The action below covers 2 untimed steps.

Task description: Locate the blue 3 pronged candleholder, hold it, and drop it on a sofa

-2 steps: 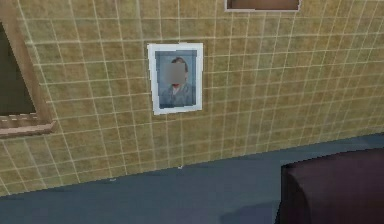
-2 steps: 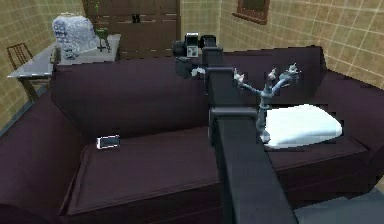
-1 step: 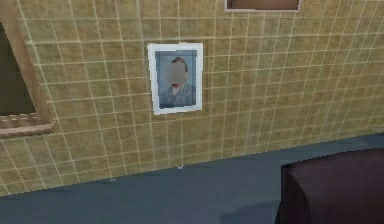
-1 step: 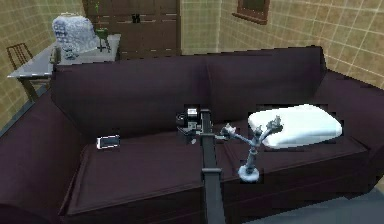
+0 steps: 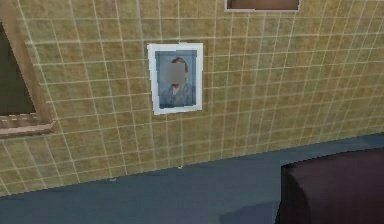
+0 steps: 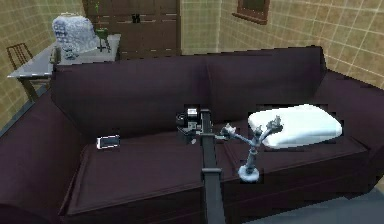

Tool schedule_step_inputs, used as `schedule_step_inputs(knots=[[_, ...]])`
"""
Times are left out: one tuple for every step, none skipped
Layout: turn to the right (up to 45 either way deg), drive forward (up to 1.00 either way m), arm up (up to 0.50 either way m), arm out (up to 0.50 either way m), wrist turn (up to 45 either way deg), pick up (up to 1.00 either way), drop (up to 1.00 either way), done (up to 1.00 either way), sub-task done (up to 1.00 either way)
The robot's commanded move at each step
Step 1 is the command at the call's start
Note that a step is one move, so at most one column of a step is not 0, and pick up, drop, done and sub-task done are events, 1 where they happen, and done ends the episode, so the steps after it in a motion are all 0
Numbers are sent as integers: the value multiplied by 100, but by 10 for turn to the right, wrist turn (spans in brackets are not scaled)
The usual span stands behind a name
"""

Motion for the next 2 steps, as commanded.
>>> schedule_step_inputs(knots=[[0, 0, 0, 0, 0, 0, 100, 0, 0], [0, 0, 10, 0, 0, 0, 0, 0, 0]])
